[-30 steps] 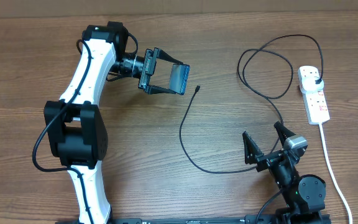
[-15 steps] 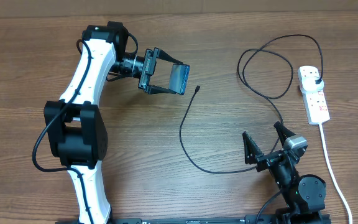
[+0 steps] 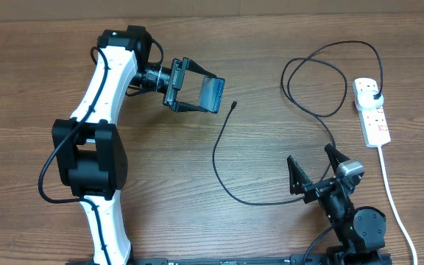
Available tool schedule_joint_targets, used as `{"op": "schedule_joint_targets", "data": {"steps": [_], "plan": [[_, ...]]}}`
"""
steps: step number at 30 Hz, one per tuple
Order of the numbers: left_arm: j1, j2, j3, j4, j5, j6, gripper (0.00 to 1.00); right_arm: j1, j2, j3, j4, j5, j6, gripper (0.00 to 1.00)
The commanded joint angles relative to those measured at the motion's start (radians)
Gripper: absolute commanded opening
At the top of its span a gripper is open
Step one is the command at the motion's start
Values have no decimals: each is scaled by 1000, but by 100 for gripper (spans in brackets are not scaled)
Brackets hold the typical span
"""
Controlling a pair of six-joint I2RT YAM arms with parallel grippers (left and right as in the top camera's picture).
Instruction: Plug charger to phone and switch on socket
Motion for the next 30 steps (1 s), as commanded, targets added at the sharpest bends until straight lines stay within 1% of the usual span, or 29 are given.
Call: {"op": "schedule_joint_targets", "data": {"steps": [1, 3, 6, 13, 22, 30], "plan": [[0, 1, 31, -4, 32, -14, 61, -5, -11, -10, 3, -37, 3, 100], [0, 1, 31, -4, 32, -14, 62, -5, -11, -10, 3, -46, 12, 100], [0, 1, 31, -4, 35, -14, 61, -6, -11, 0, -14, -46, 66, 100], [0, 1, 31, -4, 35, -14, 61, -6, -11, 106, -194, -42, 66, 100], [0, 1, 31, -4, 35, -10, 61, -6, -11, 253, -314, -33, 51, 100], [0, 1, 31, -4, 35, -5, 61, -6, -10, 396, -448, 41, 51, 100]]}}
